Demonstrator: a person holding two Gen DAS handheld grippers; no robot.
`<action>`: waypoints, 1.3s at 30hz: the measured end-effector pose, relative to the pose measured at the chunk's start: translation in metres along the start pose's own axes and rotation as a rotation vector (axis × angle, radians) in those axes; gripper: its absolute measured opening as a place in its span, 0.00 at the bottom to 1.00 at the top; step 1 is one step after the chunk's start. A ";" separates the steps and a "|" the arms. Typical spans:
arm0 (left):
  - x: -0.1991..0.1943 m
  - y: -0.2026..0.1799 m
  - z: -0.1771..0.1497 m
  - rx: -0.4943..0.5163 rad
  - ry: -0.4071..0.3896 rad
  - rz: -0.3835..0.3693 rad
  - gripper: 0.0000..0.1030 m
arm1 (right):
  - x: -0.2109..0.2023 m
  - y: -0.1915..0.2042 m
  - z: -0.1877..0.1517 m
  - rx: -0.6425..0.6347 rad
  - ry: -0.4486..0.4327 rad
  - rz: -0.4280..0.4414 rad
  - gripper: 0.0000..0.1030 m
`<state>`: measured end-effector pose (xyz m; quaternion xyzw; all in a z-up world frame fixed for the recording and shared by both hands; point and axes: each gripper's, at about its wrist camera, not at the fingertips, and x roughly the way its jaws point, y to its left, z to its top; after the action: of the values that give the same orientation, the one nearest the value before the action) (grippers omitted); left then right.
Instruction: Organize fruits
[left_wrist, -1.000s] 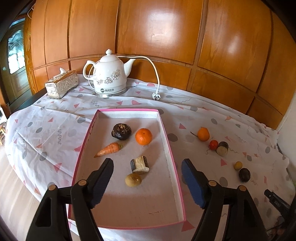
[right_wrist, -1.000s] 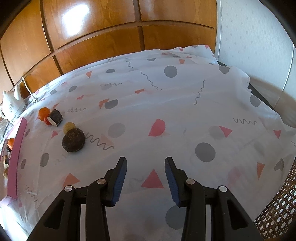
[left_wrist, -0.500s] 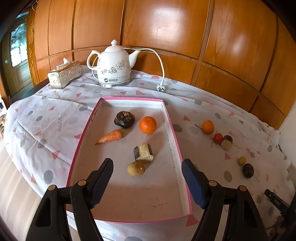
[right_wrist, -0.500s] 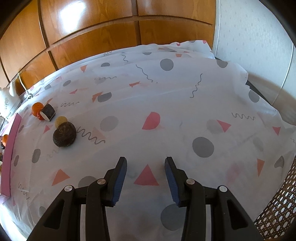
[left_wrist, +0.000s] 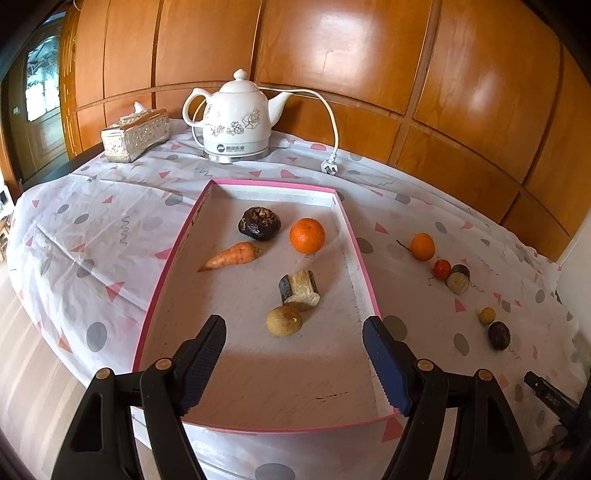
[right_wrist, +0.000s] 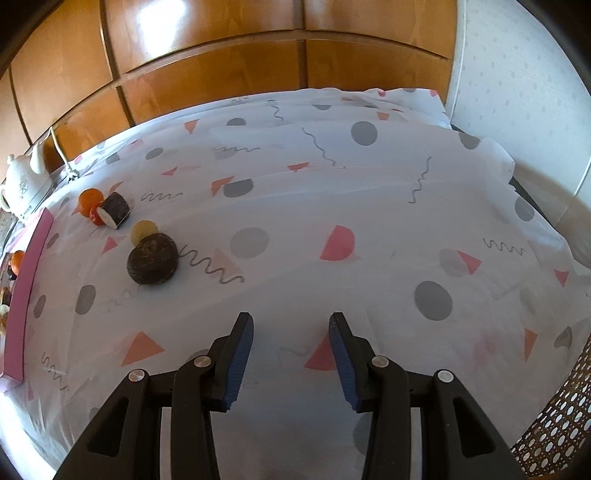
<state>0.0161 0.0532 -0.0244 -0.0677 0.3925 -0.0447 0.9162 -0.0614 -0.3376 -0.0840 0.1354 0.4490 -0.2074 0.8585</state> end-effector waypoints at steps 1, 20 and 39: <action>0.000 0.001 0.000 -0.002 -0.002 -0.001 0.75 | 0.000 0.002 0.001 -0.008 0.001 0.002 0.42; -0.009 0.027 -0.002 -0.074 -0.014 0.027 0.77 | 0.003 0.067 0.026 -0.165 -0.007 0.144 0.42; -0.009 0.044 -0.002 -0.113 -0.004 0.050 0.78 | 0.040 0.129 0.071 -0.393 0.036 0.175 0.42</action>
<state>0.0093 0.0977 -0.0262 -0.1095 0.3940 0.0008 0.9126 0.0712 -0.2638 -0.0710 0.0075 0.4825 -0.0381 0.8750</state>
